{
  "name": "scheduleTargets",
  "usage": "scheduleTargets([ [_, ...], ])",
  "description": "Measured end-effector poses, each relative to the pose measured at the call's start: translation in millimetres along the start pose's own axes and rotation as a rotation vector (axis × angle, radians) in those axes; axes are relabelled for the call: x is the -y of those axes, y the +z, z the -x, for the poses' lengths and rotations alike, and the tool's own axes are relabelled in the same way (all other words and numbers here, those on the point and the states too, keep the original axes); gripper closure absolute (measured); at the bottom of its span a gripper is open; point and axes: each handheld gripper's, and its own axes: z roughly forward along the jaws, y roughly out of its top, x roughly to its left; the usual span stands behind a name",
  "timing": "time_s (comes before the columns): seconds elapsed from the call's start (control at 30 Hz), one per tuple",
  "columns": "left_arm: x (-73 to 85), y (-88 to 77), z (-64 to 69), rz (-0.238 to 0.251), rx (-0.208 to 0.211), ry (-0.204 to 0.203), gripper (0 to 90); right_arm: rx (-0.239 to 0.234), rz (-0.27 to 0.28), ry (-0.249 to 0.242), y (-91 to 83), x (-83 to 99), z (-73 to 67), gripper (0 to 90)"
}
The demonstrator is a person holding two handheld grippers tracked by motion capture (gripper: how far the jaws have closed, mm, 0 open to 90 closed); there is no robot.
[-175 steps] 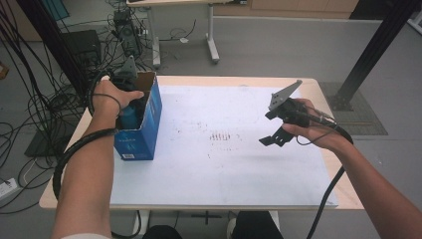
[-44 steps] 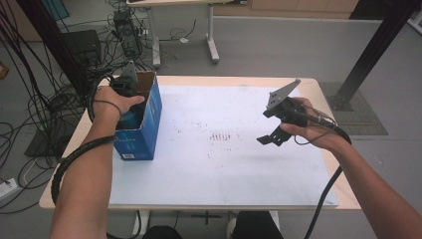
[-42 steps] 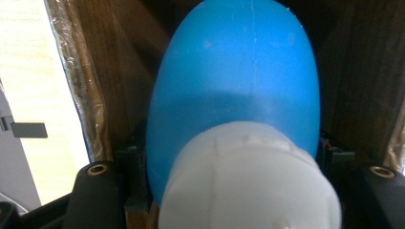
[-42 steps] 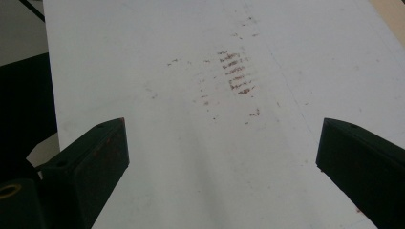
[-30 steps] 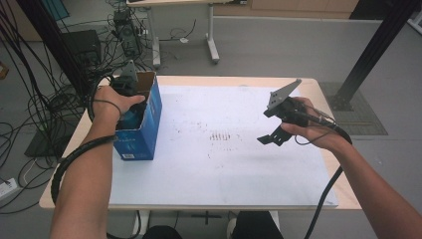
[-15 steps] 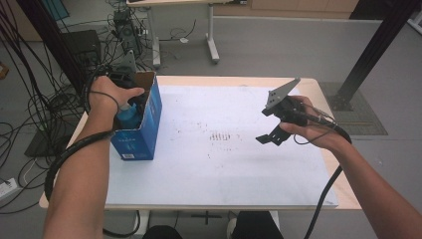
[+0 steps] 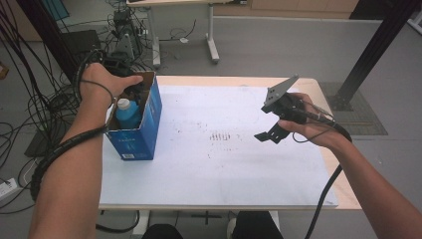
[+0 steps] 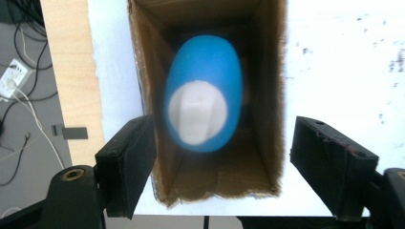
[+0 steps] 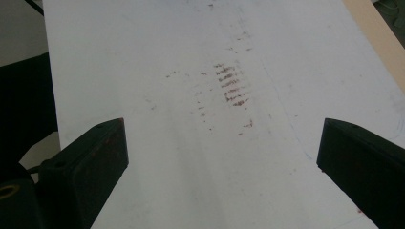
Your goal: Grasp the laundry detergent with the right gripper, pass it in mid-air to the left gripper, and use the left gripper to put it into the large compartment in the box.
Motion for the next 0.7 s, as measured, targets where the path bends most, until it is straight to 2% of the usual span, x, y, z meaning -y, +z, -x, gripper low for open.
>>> scheduleTargets([
  [0.2, 1.0, -12.1, 11.4, 0.027, 0.032, 0.031, 21.0, 0.027, -0.028, 0.006, -3.5, -4.7, 3.8, 2.9],
  [0.37, -2.2, -22.4, 27.6, 0.064, 0.044, 0.064, 20.1, 0.073, -0.053, 0.041, -16.1, -6.0, 13.7, 2.7],
  [0.5, -6.0, -25.6, 37.4, 0.073, 0.055, 0.082, 18.5, 0.09, -0.063, 0.053, -23.4, -5.5, 19.6, 2.7],
  [0.57, -10.3, -27.3, 49.0, 0.08, 0.06, 0.097, 18.3, 0.093, -0.078, 0.052, -26.9, -5.0, 22.4, 2.7],
  [0.6, -10.3, -27.3, 49.0, 0.08, 0.06, 0.097, 18.3, 0.093, -0.078, 0.052, -26.9, -5.0, 22.4, 2.7],
  [0.67, -16.2, -27.3, 60.5, 0.068, 0.061, 0.125, 18.3, 0.098, -0.094, 0.046, -31.2, -4.2, 25.7, 2.6],
  [0.7, -16.2, -27.3, 60.5, 0.068, 0.061, 0.125, 18.3, 0.098, -0.094, 0.046, -31.2, -4.2, 25.7, 2.6],
])
